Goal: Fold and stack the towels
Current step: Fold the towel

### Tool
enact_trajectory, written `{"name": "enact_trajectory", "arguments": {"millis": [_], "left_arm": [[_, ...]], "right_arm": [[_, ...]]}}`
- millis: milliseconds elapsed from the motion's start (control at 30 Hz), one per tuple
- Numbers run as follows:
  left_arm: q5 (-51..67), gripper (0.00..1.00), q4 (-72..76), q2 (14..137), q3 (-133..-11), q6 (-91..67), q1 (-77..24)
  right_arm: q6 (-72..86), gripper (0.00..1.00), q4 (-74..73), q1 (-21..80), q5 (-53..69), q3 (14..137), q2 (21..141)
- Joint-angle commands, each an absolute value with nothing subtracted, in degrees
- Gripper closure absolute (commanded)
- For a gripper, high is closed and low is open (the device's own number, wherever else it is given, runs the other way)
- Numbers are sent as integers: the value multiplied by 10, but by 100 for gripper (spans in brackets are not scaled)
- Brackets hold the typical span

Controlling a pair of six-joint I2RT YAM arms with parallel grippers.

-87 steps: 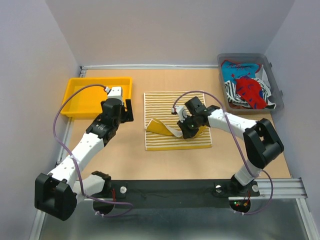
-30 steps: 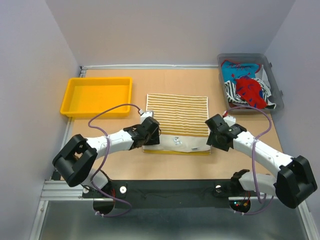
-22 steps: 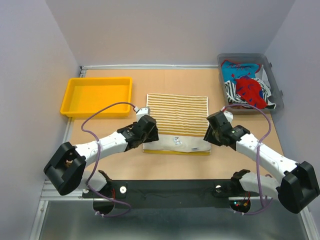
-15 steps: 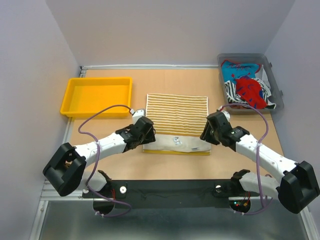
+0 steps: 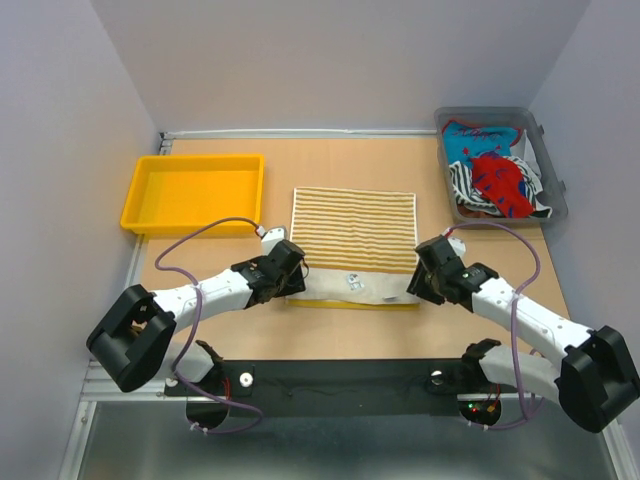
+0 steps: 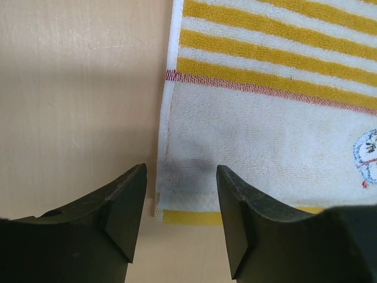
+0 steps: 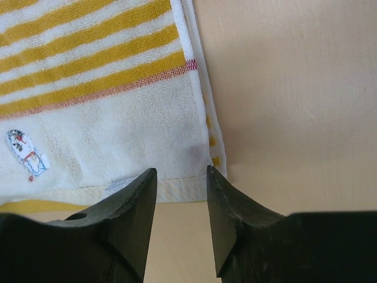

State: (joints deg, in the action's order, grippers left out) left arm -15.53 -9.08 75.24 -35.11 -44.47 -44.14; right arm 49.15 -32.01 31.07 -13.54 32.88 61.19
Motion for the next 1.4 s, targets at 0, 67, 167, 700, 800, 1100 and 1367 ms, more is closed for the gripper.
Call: {"name": "enact_trajectory", "arguments": {"millis": [0,67,167,700,800,1100,1367], "left_arm": [[-163,38,-97,748,-346,-452,-439],[-163,39,-97,750,-347,-451,-439],[-160,39,-95,757,-348,-449,-439],[-138,50,-87,766,-352,-446,-439],[-136,54,-91,760,-354,-447,-439],[-134,56,-108,741,-375,-444,-439],[-124,60,-94,766,-376,-443,-439]], "right_arm": [[504,55,-329,308,-159,325,596],[508,54,-341,308,-172,325,593],[511,53,-346,308,-181,322,599],[512,60,-323,308,-158,309,613],[509,62,-318,308,-156,308,614],[504,71,-307,308,-149,309,613],[502,78,-298,308,-142,303,616]]}}
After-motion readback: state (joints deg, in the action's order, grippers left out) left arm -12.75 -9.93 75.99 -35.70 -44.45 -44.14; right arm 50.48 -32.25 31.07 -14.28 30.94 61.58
